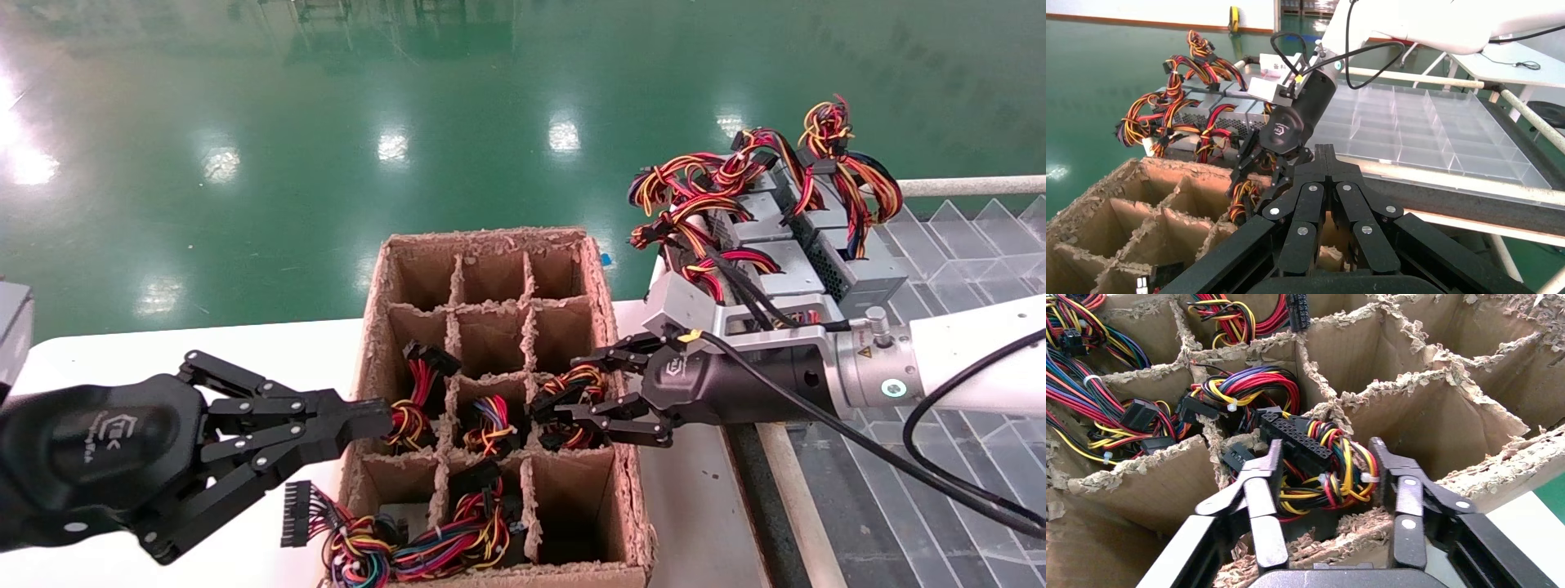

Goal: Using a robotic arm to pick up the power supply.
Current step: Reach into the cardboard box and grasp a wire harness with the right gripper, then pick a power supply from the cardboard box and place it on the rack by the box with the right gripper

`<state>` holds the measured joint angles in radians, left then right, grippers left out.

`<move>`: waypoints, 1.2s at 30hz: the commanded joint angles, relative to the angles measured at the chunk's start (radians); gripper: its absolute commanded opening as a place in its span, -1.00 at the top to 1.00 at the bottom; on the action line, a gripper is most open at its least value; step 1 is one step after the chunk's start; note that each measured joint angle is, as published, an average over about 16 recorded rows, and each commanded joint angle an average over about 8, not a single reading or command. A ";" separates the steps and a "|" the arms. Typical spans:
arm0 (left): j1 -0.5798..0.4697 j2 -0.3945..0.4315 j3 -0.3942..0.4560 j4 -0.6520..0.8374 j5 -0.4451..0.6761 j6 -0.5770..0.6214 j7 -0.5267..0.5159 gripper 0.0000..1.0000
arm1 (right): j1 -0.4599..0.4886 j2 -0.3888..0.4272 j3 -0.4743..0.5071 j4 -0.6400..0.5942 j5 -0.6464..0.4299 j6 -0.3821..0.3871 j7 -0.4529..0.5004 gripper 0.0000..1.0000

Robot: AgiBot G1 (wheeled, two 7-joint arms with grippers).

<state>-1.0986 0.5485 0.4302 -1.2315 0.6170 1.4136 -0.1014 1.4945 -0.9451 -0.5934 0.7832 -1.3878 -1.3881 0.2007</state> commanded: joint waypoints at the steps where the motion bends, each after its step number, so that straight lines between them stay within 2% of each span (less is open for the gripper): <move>1: 0.000 0.000 0.000 0.000 0.000 0.000 0.000 1.00 | 0.002 -0.002 -0.002 -0.002 -0.004 0.000 -0.002 1.00; 14: 0.000 0.000 0.000 0.000 0.000 0.000 0.000 1.00 | 0.004 0.012 0.002 0.029 0.002 -0.011 -0.009 1.00; 22: 0.000 0.000 0.000 0.000 0.000 0.000 0.000 1.00 | -0.004 0.052 0.020 0.181 0.004 0.006 -0.044 1.00; 30: 0.000 0.000 0.000 0.000 0.000 0.000 0.000 1.00 | -0.006 0.096 0.033 0.363 -0.004 0.032 0.024 1.00; 36: 0.000 0.000 0.000 0.000 0.000 0.000 0.000 1.00 | -0.011 0.102 0.024 0.416 -0.030 0.047 0.064 1.00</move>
<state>-1.0986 0.5485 0.4302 -1.2315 0.6170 1.4136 -0.1014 1.4823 -0.8455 -0.5669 1.1879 -1.4143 -1.3389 0.2565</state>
